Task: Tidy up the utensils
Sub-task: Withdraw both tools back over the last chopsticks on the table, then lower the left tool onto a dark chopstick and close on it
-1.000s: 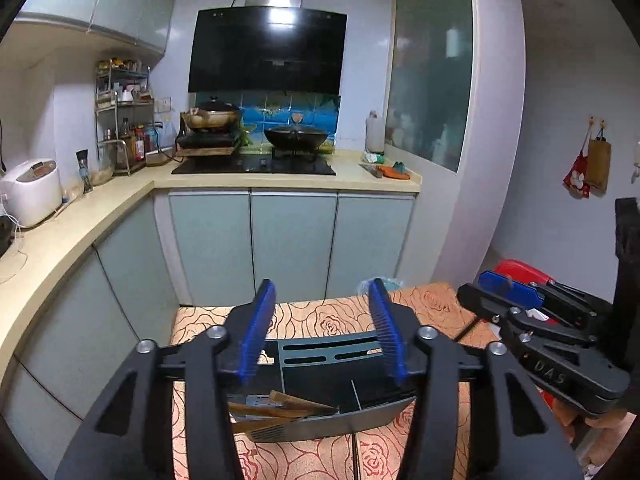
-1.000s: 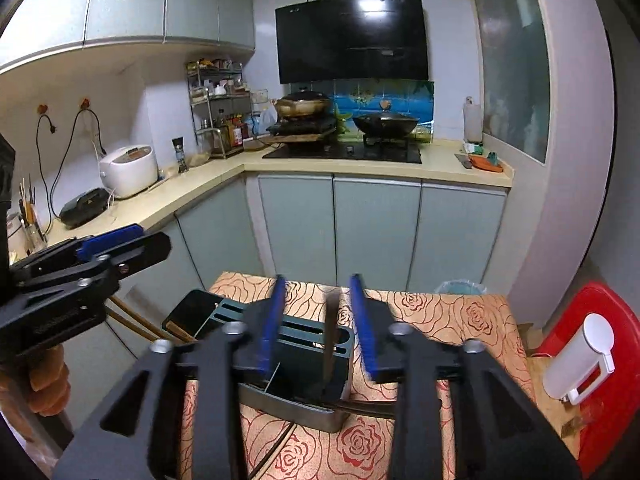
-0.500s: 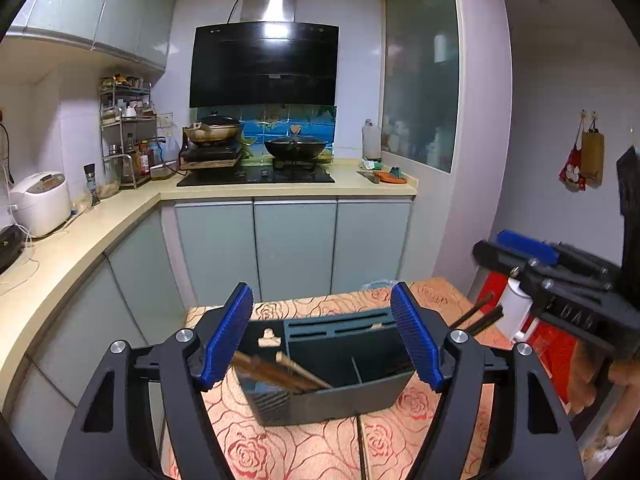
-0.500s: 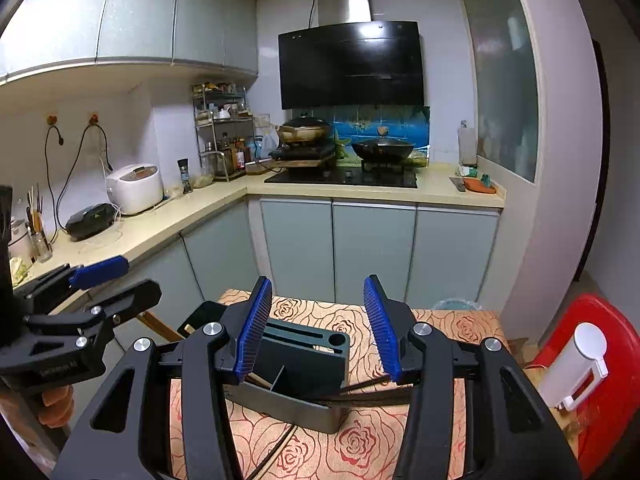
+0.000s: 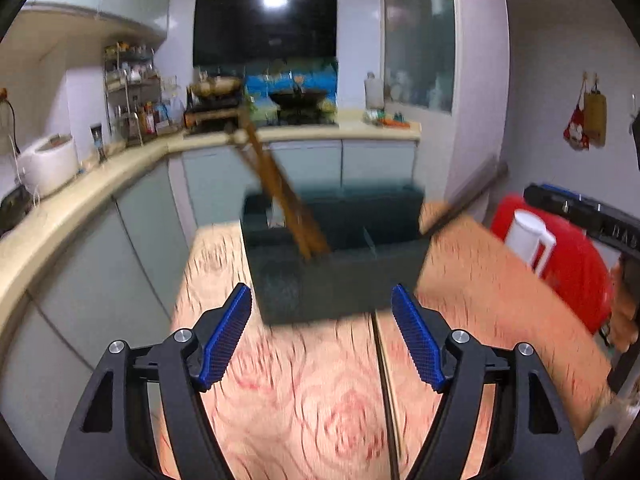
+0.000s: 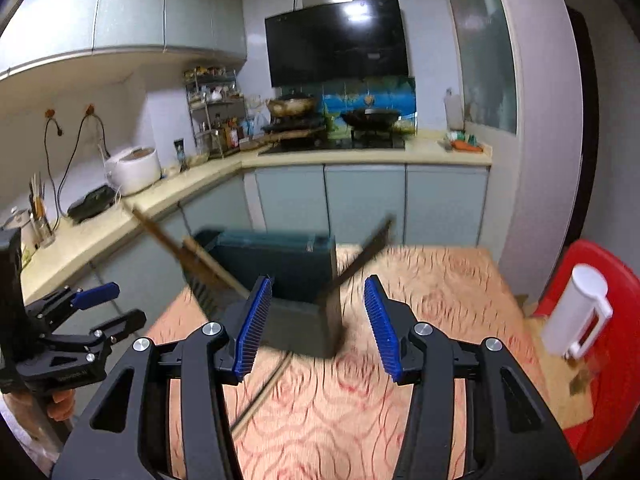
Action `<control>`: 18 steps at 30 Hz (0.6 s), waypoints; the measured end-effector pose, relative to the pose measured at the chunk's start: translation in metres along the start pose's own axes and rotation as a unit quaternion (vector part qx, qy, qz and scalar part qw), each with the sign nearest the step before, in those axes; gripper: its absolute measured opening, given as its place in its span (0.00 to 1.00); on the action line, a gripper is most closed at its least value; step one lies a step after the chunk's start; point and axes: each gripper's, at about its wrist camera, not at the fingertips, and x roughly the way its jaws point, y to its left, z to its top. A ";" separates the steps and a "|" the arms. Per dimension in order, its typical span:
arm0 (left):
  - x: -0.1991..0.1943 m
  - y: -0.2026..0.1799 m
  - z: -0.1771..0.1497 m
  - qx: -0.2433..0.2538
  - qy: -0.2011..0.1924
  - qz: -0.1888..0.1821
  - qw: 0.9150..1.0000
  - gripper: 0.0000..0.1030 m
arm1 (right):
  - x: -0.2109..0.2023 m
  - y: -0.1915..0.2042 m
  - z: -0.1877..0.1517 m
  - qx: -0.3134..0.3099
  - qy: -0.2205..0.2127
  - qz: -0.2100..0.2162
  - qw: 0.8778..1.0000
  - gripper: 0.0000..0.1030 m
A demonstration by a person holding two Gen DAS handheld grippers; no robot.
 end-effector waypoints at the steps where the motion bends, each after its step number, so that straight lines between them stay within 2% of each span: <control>1: 0.001 -0.002 -0.010 0.004 0.007 0.001 1.000 0.68 | -0.001 0.000 -0.008 0.001 0.005 0.001 1.000 0.46; 7: 0.002 -0.024 -0.083 0.036 0.055 -0.010 0.998 0.68 | 0.000 -0.001 -0.053 0.015 0.031 -0.003 0.999 0.46; 10: -0.001 -0.034 -0.109 0.043 0.073 -0.023 0.996 0.68 | 0.002 0.001 -0.072 0.020 0.047 0.000 0.999 0.46; 14: -0.001 -0.049 -0.136 0.060 0.090 -0.036 0.994 0.68 | 0.002 0.004 -0.088 0.017 0.052 -0.003 0.998 0.46; 18: 0.008 -0.055 -0.148 0.077 0.103 -0.026 0.991 0.68 | 0.003 0.007 -0.099 0.020 0.063 0.000 0.998 0.46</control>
